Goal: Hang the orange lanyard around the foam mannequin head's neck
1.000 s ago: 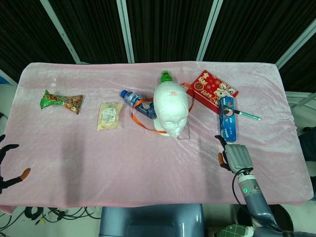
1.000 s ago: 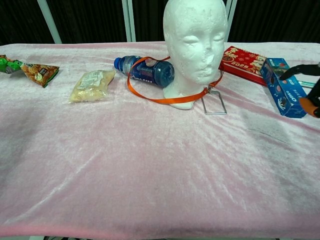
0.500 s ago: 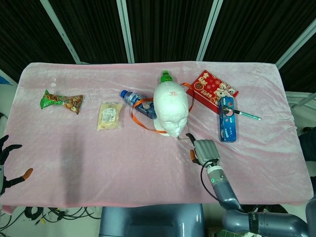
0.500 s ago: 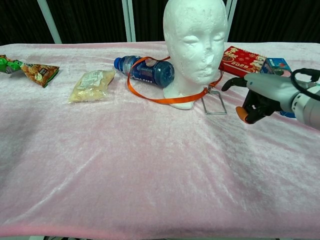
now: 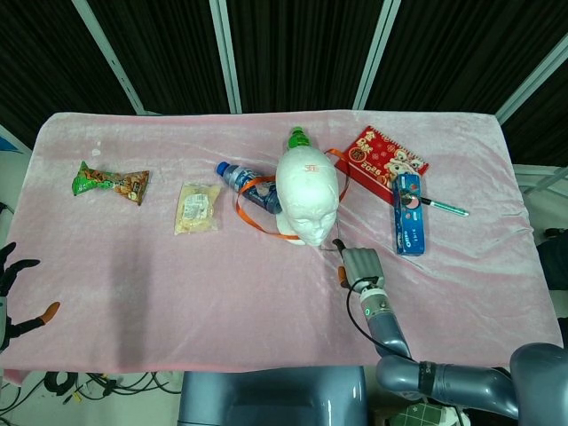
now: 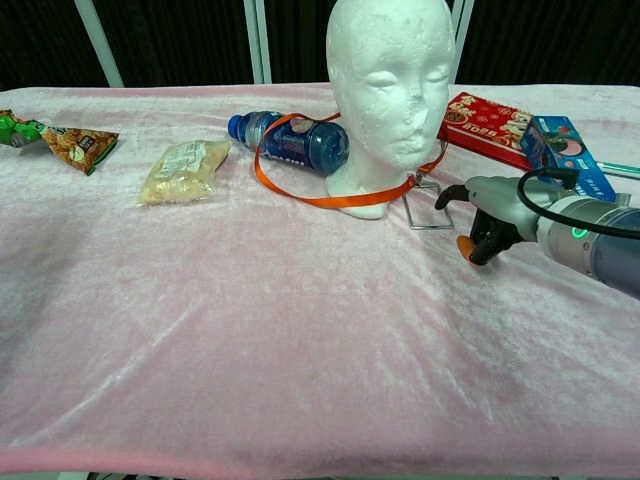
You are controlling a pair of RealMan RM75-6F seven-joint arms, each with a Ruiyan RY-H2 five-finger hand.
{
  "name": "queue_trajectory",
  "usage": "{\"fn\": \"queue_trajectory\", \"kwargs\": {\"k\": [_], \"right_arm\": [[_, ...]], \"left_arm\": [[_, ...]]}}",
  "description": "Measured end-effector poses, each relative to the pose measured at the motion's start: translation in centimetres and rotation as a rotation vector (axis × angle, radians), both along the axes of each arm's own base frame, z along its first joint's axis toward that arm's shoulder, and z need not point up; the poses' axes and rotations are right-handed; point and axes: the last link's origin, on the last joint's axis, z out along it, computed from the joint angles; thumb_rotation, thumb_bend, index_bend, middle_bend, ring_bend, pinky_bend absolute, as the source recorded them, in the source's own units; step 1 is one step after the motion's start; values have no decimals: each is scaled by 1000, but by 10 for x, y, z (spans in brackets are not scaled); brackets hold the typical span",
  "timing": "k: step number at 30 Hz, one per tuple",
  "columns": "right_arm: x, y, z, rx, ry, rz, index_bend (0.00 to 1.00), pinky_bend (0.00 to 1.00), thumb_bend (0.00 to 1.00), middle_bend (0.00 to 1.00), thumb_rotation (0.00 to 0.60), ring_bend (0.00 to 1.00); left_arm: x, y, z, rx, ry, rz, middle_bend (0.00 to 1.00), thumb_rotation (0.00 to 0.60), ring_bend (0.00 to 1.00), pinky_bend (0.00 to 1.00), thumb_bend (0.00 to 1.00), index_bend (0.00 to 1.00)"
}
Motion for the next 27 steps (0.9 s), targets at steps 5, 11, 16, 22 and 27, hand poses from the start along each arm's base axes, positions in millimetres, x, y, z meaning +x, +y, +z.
{"fn": "queue_trajectory", "kwargs": {"k": [5, 11, 16, 22, 27], "right_arm": [[-2, -1, -4, 4, -2, -2, 187, 917, 569, 905, 600, 918], [-4, 0, -8, 13, 2, -2, 212, 918, 569, 905, 600, 918], [-7, 3, -10, 19, 4, -6, 225, 918, 569, 905, 600, 918], [-8, 7, -11, 29, -1, -6, 230, 917, 569, 905, 600, 918], [-8, 9, -12, 33, -5, -5, 235, 917, 569, 905, 600, 918]], "left_arm": [[0, 1, 0, 5, 1, 1, 54, 600, 0, 0, 179, 262], [-1, 2, -1, -1, 2, 9, 54, 600, 0, 0, 179, 262], [-1, 1, 0, 10, 1, 9, 54, 600, 0, 0, 179, 262], [-1, 1, 1, 17, -2, 10, 54, 600, 0, 0, 179, 262], [-1, 1, 1, 19, -5, 11, 54, 600, 0, 0, 179, 262]]}}
